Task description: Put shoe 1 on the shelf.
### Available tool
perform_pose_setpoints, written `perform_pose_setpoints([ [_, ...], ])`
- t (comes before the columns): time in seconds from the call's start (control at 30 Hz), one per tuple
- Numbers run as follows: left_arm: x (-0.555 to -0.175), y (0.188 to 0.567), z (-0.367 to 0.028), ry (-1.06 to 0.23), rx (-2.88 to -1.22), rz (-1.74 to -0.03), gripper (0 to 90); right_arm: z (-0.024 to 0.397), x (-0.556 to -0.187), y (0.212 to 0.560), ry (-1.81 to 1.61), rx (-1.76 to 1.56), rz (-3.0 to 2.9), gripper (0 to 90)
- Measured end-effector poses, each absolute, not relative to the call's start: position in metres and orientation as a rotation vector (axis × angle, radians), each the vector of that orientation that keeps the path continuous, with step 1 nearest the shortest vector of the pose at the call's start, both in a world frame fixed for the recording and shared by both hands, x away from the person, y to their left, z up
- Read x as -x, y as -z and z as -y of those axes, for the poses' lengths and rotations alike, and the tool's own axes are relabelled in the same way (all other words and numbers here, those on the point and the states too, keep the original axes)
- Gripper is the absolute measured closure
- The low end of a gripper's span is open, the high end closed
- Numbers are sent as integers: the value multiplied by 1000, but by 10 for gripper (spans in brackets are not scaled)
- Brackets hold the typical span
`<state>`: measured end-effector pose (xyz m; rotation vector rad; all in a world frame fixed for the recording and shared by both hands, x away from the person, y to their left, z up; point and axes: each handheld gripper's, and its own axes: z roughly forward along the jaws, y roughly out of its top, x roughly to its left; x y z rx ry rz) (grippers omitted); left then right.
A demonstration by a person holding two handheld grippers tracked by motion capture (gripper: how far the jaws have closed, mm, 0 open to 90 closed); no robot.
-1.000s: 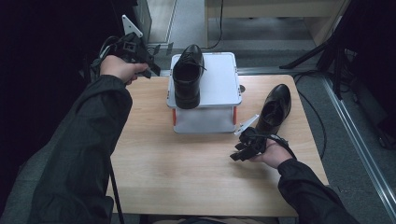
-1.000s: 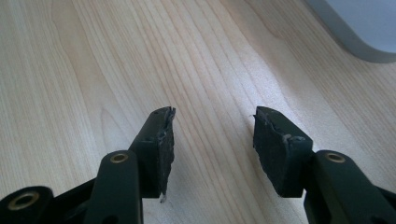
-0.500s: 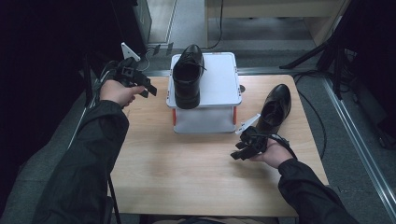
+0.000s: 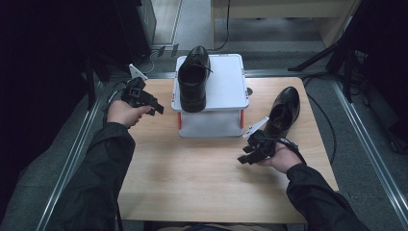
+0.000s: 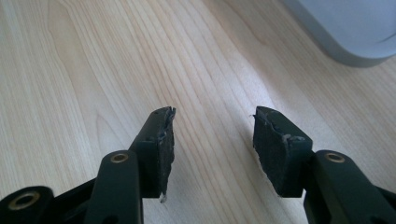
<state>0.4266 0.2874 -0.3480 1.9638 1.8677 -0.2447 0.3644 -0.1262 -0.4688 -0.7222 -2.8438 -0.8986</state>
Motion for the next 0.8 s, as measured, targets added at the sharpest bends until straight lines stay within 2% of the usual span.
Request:
perform_pose_setpoints([
  [0.43,-399,388,-283,241,-1997,-1838,539,124,-366,470,879,736,2842,489],
  [0.57,-391,398,-282,190,-2016,-1839,544,123,-367,469,901,737,2847,493],
  [0.8,-377,413,-281,224,-2015,-1816,538,125,-367,469,893,751,2844,492],
])
